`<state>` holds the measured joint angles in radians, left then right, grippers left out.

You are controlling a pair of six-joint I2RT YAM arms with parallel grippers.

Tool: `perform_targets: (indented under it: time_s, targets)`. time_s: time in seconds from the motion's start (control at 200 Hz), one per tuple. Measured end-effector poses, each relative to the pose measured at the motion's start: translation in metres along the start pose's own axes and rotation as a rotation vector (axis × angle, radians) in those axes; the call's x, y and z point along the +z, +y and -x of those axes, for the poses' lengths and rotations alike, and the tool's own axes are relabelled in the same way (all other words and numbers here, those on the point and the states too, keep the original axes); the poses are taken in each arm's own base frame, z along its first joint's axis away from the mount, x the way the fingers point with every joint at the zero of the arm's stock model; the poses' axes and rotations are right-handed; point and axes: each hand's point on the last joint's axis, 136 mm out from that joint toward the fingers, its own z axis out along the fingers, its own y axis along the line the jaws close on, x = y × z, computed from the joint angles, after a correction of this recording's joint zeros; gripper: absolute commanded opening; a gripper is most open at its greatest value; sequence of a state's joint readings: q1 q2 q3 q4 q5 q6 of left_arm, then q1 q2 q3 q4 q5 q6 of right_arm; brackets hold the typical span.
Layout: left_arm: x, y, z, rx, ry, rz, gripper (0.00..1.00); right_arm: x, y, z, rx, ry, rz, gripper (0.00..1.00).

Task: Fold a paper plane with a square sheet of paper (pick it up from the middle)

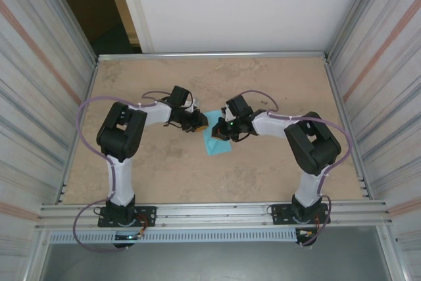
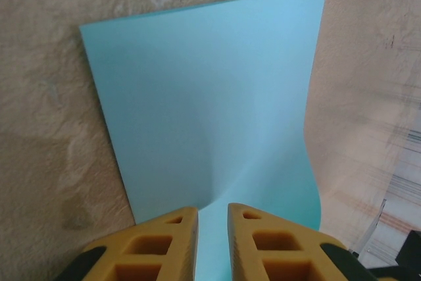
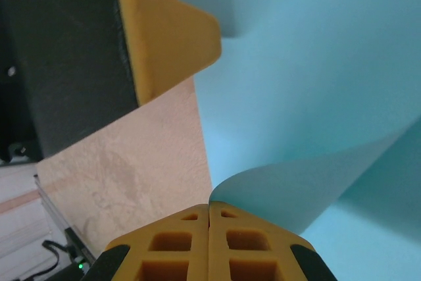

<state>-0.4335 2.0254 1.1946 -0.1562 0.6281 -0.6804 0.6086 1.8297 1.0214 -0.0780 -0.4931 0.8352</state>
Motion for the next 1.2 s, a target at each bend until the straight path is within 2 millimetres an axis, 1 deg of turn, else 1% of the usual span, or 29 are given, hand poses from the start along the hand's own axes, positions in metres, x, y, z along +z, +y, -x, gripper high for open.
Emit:
perform_targets:
  time_s: [0.105, 0.286, 0.586, 0.767, 1.198]
  targets:
    - [0.000, 0.000, 0.000, 0.001, 0.000, 0.000, 0.20, 0.005, -0.005, 0.001, 0.018, -0.011, -0.027, 0.00]
    - [0.000, 0.000, 0.000, 0.004, 0.000, 0.000, 0.20, 0.009, -0.005, 0.000, 0.026, -0.027, -0.050, 0.00]
    - [0.000, 0.000, 0.000, 0.003, 0.000, 0.001, 0.20, 0.015, -0.006, 0.008, 0.033, -0.054, -0.064, 0.00]
    - [0.000, 0.000, 0.000, 0.003, 0.000, 0.001, 0.20, 0.018, -0.004, 0.013, 0.029, -0.063, -0.060, 0.00]
    - [0.000, 0.000, 0.000, 0.003, 0.000, 0.001, 0.20, 0.021, -0.006, 0.011, 0.032, -0.054, -0.066, 0.00]
